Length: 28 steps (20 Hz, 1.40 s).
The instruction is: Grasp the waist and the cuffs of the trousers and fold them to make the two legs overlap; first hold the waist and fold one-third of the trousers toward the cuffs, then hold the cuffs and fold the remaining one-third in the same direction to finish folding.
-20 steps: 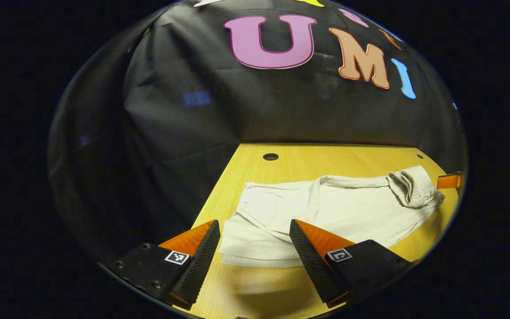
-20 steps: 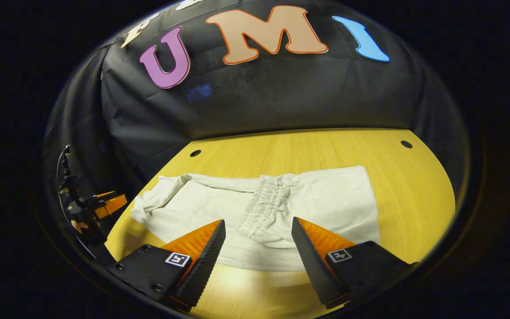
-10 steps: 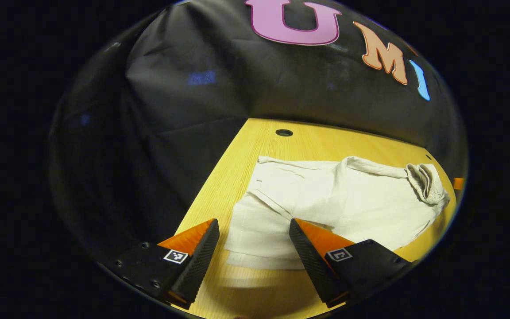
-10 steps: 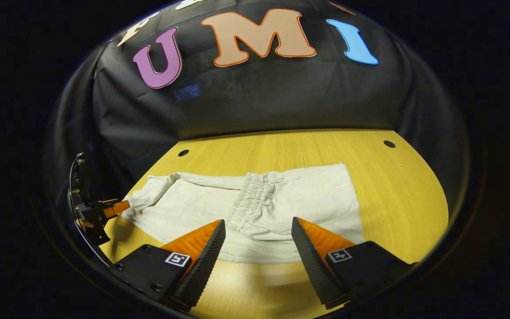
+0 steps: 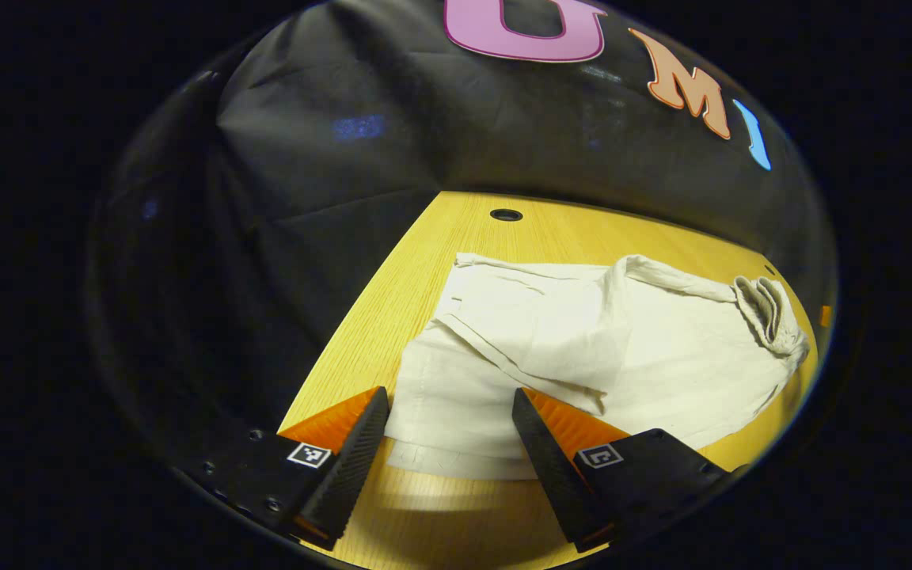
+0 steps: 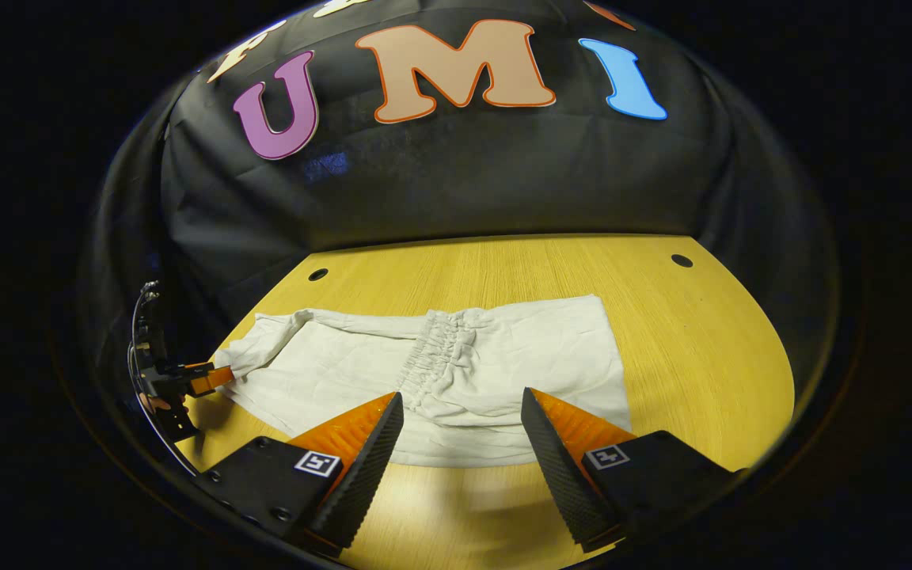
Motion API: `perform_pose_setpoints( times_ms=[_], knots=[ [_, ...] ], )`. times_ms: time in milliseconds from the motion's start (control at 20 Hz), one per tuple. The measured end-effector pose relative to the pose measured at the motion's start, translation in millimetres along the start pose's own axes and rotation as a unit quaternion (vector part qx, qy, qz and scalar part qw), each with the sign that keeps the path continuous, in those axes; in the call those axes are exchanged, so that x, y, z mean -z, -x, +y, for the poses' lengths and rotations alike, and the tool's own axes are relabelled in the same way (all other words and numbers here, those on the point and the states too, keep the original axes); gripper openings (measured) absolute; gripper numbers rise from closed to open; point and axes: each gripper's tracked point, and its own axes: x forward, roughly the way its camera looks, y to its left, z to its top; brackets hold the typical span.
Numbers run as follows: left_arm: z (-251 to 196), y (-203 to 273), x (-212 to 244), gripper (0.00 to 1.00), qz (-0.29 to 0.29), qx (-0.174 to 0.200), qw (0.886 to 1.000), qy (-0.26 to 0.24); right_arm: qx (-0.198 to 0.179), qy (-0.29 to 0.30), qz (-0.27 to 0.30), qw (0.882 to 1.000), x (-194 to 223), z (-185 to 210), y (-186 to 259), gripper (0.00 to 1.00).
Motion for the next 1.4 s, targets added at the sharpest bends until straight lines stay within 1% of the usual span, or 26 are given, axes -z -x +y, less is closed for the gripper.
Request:
perform_pose_setpoints(
  times_ms=[50, 100, 150, 200, 250, 300, 350, 400, 450, 500, 600, 700, 750, 800, 950, 1000, 1050, 1100, 1400],
  knots=[
    [0, 0, -1, 0.92, 0.002, 0.002, 1.0, 0.001, 0.0, -0.002, 0.0, 1.0, 0, 0, 0, 0.97],
    [-2, -1, 0, 0.83, 0.002, 0.002, 1.0, 0.004, -0.001, -0.002, -0.001, 1.0, -1, 0, 0, 0.91],
    [-5, 0, 0, 0.78, 0.002, 0.002, 1.0, 0.004, -0.001, -0.002, -0.003, 1.0, -2, 1, 1, 0.91],
    [-13, -2, -1, 0.71, 0.002, 0.011, 1.0, 0.003, 0.0, 0.0, -0.003, 1.0, -1, 0, 2, 0.97],
    [-20, -4, -2, 0.67, 0.003, 0.021, 1.0, 0.001, 0.0, 0.0, -0.004, 1.0, -1, -1, 3, 0.97],
    [-26, -7, -3, 0.46, 0.004, 0.027, 1.0, 0.0, -0.001, 0.001, -0.004, 1.0, 0, -2, 4, 0.97],
    [-30, -6, -5, 0.29, 0.002, 0.032, 1.0, 0.001, -0.001, 0.001, -0.003, 1.0, 1, -4, 6, 0.97],
    [-31, -5, -5, 0.12, 0.002, 0.026, 1.0, 0.008, -0.002, 0.002, -0.002, 1.0, 2, -9, 7, 0.97],
    [-32, -6, -6, 0.06, 0.003, 0.021, 1.0, 0.014, -0.002, 0.002, -0.002, 1.0, 3, -13, 9, 0.97],
    [-31, -5, -7, 0.02, 0.001, 0.017, 1.0, 0.019, -0.003, 0.004, -0.001, 1.0, 4, -15, 10, 0.97],
    [-32, -3, -7, 0.0, 0.014, 0.012, 0.999, 0.044, -0.004, 0.008, -0.003, 1.0, 2, -24, 15, 0.96],
    [-34, 2, -17, 0.0, 0.007, 0.016, 0.998, 0.063, -0.003, 0.008, -0.009, 1.0, -3, -34, 20, 0.96],
    [-35, 6, -27, 0.0, -0.006, 0.016, 0.998, 0.065, -0.003, 0.005, -0.013, 1.0, -6, -38, 23, 0.91],
    [-38, 11, -37, 0.0, -0.018, 0.017, 0.998, 0.064, -0.004, 0.001, -0.016, 1.0, -8, -43, 25, 0.96],
    [-52, 27, -62, 0.0, -0.045, 0.017, 0.997, 0.056, -0.009, -0.003, -0.021, 1.0, -12, -54, 30, 0.96],
    [-59, 33, -70, 0.0, -0.052, 0.02, 0.997, 0.055, -0.011, -0.004, -0.024, 1.0, -13, -57, 32, 0.91],
    [-68, 39, -80, 0.0, -0.063, 0.022, 0.996, 0.055, -0.014, -0.004, -0.026, 1.0, -15, -61, 34, 0.97],
    [-75, 44, -86, 0.0, -0.069, 0.025, 0.996, 0.056, -0.016, -0.003, -0.028, 0.999, -16, -64, 36, 0.91],
    [-122, 70, -133, 0.0, -0.115, 0.048, 0.991, 0.046, -0.02, -0.008, -0.038, 0.999, -22, -91, 46, 0.91]
  ],
)
